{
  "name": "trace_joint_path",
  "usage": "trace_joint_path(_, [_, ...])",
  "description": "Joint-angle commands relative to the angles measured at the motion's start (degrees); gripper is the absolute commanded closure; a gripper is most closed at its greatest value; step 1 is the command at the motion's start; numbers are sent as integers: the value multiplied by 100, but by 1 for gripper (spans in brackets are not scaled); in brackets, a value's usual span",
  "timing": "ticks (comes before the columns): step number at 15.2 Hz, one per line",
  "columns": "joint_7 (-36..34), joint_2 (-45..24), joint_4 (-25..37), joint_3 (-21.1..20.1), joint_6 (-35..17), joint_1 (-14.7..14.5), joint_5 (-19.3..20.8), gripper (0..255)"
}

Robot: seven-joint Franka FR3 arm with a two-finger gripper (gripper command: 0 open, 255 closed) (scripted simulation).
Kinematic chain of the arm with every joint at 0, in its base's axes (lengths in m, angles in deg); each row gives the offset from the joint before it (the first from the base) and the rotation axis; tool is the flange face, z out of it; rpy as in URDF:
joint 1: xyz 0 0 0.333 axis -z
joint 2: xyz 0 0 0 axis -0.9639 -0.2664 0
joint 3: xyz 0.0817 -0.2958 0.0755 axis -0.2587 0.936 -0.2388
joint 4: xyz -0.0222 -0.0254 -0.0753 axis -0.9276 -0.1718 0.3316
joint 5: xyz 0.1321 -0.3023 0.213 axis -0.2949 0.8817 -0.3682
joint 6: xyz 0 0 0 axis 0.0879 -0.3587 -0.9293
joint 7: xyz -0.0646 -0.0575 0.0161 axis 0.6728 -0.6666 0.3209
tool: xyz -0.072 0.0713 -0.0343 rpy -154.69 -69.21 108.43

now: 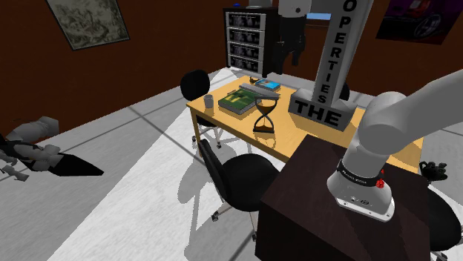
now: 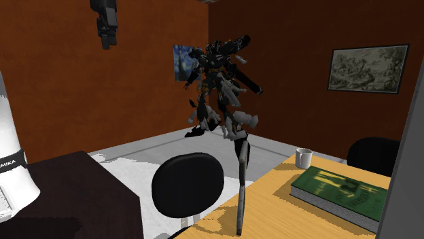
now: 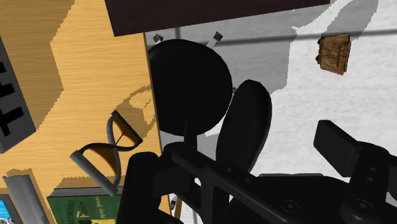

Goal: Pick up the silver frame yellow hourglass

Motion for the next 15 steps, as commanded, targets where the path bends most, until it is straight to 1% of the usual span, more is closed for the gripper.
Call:
trace_joint_path(1, [0, 0, 0, 0, 0, 0, 0, 0])
trace_joint_path(8, [848, -481, -446, 749, -1002, 248, 418, 0])
trace_joint_path(15, [1696, -1387, -501, 1504, -2046, 443, 676, 0])
